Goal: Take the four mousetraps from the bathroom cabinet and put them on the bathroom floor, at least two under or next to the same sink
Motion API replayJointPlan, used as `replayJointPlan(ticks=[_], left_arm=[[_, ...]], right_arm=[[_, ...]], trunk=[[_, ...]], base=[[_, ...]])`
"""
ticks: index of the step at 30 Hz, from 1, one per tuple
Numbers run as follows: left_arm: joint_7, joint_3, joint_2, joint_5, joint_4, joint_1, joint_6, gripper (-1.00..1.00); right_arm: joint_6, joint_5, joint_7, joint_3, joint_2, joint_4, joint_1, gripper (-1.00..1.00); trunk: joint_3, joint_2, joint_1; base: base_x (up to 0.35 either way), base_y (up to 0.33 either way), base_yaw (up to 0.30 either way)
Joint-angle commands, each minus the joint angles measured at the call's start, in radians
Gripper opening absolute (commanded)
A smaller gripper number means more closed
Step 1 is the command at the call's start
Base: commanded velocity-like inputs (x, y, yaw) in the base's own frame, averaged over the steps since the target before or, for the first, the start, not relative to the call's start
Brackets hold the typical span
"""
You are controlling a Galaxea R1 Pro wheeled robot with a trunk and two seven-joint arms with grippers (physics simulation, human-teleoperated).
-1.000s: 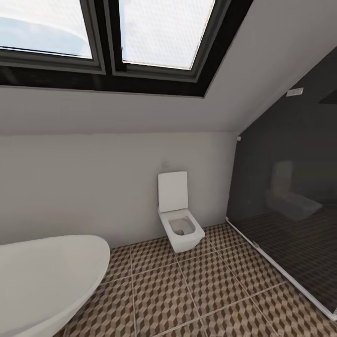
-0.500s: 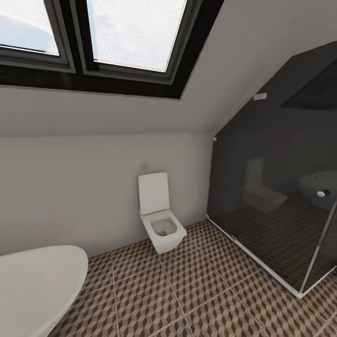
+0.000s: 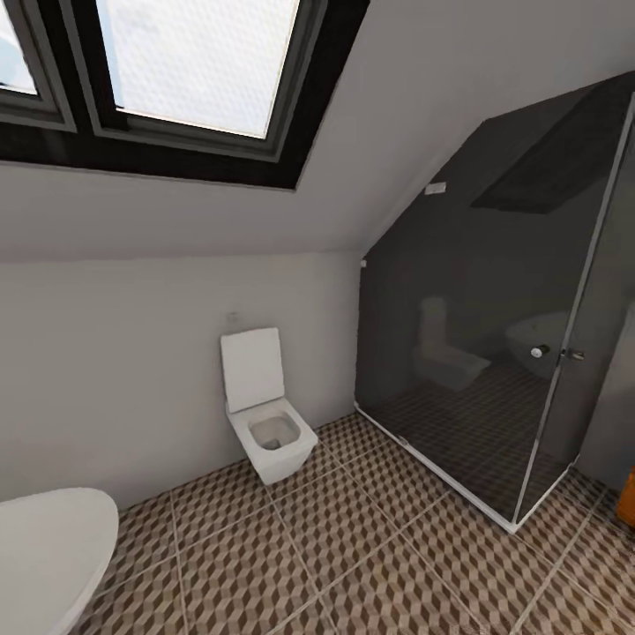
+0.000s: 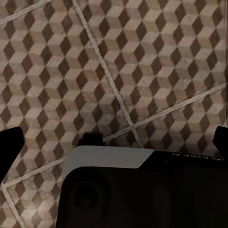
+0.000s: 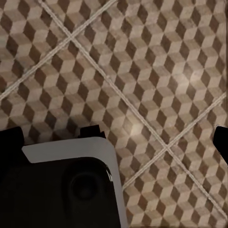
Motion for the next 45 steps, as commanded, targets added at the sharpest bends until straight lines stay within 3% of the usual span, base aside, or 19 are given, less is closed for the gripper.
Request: replayJointPlan(ticks=[1,45], left_arm=[[0.0,0.006,0.0,0.004,0.001,-0.001,-0.004,1.0],[0.0,0.006,0.0,0.004,0.001,-0.001,-0.004,1.0]], right_arm=[[-0.006,0.002,-0.001,-0.006,0.0,0.003,-0.002,1.0],[-0.003,0.002,-0.001,-0.006,0.0,0.003,-0.002,1.0]], trunk=[[-0.001,-0.001,0.0],[0.01,-0.001,0.0]], base=[[0.0,0.0,-0.289],[0.0,0.0,-0.291]])
